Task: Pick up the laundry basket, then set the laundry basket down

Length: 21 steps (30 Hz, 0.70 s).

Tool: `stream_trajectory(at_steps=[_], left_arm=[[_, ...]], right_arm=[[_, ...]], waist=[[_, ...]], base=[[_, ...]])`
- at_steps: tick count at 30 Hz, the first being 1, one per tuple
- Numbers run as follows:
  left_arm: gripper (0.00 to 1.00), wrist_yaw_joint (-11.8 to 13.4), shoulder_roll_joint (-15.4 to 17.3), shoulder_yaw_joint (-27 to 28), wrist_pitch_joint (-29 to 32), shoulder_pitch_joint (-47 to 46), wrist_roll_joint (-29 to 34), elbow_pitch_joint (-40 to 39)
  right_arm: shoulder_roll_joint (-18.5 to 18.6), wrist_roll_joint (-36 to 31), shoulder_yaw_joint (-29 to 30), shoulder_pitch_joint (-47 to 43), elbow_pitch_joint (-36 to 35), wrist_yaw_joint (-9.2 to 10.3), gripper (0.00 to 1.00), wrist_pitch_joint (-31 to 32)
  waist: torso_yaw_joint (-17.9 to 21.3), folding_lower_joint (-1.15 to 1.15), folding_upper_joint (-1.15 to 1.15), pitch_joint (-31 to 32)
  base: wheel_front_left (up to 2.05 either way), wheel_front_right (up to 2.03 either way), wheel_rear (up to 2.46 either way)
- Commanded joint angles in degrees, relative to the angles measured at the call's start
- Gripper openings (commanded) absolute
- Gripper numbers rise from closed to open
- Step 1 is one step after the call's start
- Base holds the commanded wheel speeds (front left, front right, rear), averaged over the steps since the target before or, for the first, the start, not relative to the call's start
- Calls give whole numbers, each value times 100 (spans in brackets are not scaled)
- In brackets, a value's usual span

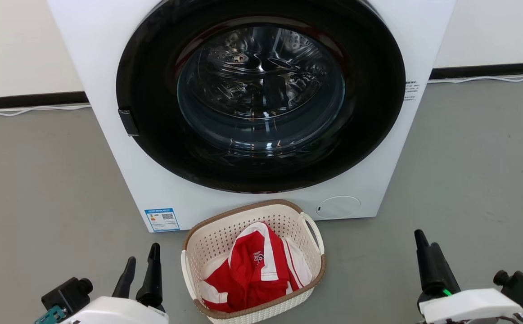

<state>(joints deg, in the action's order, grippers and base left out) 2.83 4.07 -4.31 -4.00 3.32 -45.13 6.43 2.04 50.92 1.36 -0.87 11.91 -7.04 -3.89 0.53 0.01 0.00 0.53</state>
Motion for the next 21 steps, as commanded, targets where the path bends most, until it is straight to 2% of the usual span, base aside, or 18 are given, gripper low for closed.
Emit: stream_trajectory(at_steps=[1,21], left_arm=[[100,80,74,56,-79,-70,176,-207],[100,567,293,-291,-414,28,1569,-491]], right_arm=[[59,-161,-107,113,-183,-24,100,-90],[67,-1504,-308,74,-311,-31,100,-425]], waist=[[0,-1,0,1],[11,-1,0,27]], base=[[0,0,0],[0,0,0]])
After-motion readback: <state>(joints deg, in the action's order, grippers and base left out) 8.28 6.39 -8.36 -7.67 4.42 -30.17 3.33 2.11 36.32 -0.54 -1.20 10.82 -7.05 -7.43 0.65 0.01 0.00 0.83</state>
